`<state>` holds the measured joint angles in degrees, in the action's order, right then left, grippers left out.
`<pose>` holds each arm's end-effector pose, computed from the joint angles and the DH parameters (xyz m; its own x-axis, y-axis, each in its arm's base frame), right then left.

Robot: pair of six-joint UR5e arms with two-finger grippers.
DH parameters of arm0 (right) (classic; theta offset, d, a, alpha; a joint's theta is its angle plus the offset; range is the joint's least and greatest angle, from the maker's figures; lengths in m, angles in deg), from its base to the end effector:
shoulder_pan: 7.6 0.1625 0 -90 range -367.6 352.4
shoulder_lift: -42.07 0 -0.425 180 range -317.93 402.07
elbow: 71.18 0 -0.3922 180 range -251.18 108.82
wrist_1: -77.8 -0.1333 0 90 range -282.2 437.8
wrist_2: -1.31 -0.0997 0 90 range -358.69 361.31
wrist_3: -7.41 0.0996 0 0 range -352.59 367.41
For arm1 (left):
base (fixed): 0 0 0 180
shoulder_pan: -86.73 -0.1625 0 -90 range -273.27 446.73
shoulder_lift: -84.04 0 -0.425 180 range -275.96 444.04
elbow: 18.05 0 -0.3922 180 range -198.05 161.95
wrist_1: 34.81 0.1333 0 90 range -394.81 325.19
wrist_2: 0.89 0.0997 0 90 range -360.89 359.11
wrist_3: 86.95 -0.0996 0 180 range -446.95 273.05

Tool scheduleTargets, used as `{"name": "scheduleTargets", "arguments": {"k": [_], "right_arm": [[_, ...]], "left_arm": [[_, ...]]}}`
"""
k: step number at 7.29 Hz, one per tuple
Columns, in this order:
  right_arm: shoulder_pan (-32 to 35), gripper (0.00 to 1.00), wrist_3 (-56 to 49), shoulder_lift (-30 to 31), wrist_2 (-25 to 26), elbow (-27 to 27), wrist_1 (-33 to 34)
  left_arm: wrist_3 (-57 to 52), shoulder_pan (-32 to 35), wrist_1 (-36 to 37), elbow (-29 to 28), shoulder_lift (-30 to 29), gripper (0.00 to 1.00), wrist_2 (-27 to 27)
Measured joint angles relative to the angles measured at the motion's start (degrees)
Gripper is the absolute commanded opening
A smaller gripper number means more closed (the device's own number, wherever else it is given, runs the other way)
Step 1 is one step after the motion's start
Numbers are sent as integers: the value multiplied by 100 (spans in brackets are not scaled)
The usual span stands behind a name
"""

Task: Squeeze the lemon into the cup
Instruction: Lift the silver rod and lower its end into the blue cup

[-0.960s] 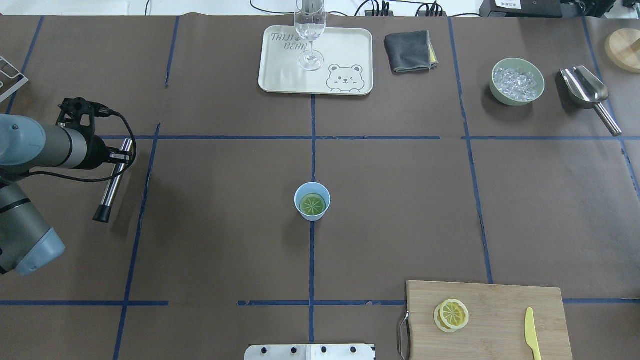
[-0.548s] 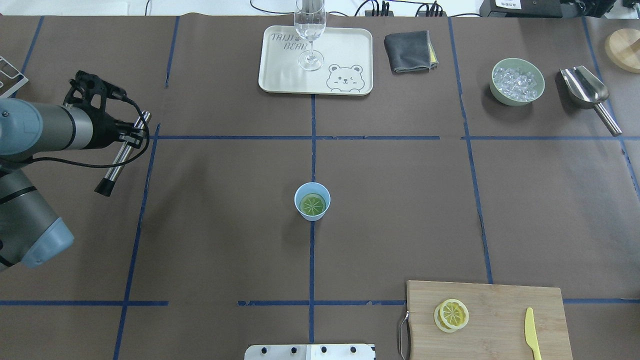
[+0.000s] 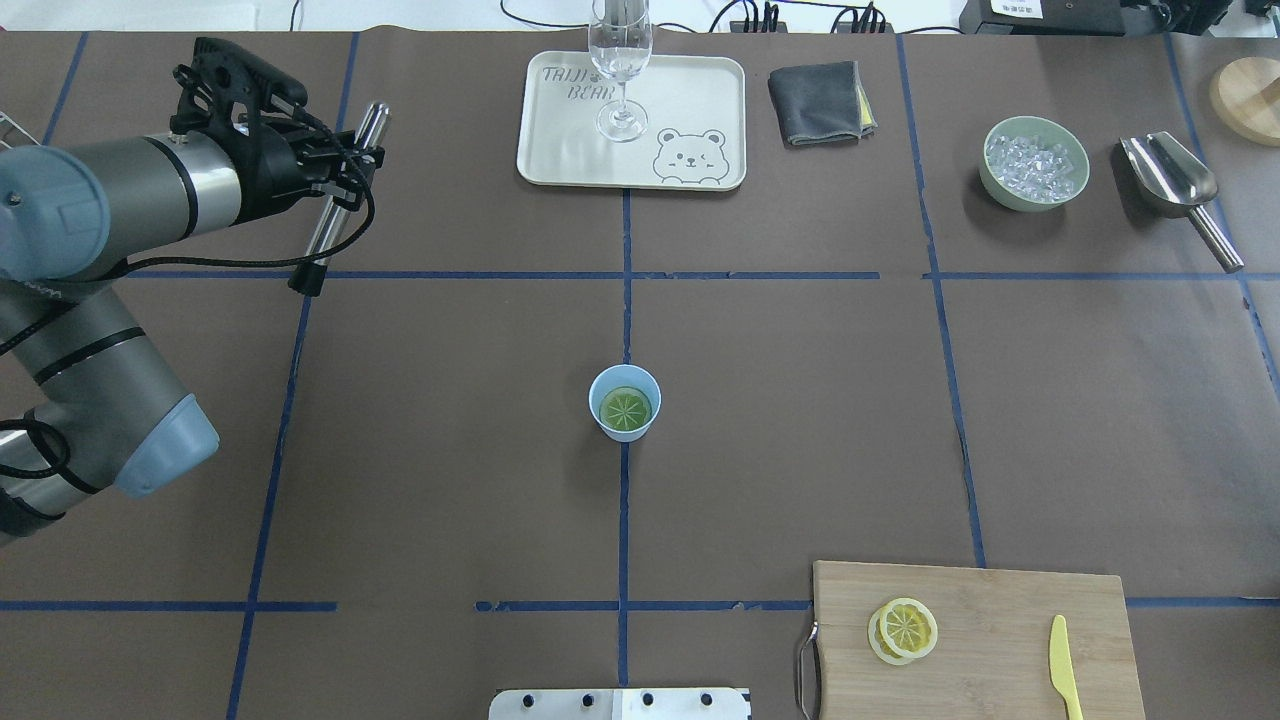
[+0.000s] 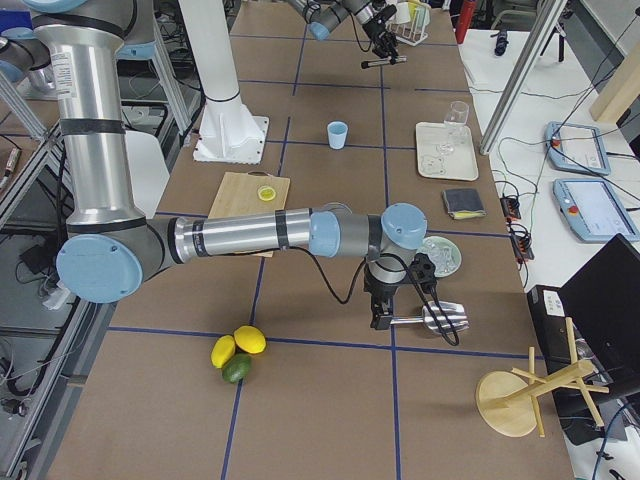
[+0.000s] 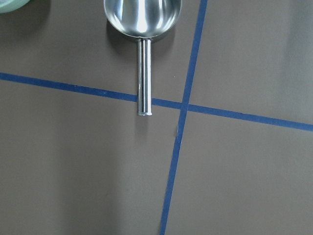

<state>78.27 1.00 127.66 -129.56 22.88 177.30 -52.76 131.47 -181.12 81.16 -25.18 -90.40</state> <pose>0.0306 -0.5225 0.6056 0.7423 -0.1538 0.6522 0.1559 0.9862 0.0552 0.3269 -0.5128 0.2869 0.6238 0.5463 -0.5589 0.3451 0.4491 0.8241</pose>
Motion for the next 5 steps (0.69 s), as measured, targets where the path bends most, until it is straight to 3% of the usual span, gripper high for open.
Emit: {"name": "scheduleTargets", "arguments": {"k": [3, 5], "right_arm": [[29, 100, 0, 2, 8, -1, 0], [51, 100, 0, 5, 9, -2, 1]], "left_arm": [[131, -606, -2885, -577, -182, 0, 356], [86, -1448, -4549, -1306, -585, 0, 1113]]}}
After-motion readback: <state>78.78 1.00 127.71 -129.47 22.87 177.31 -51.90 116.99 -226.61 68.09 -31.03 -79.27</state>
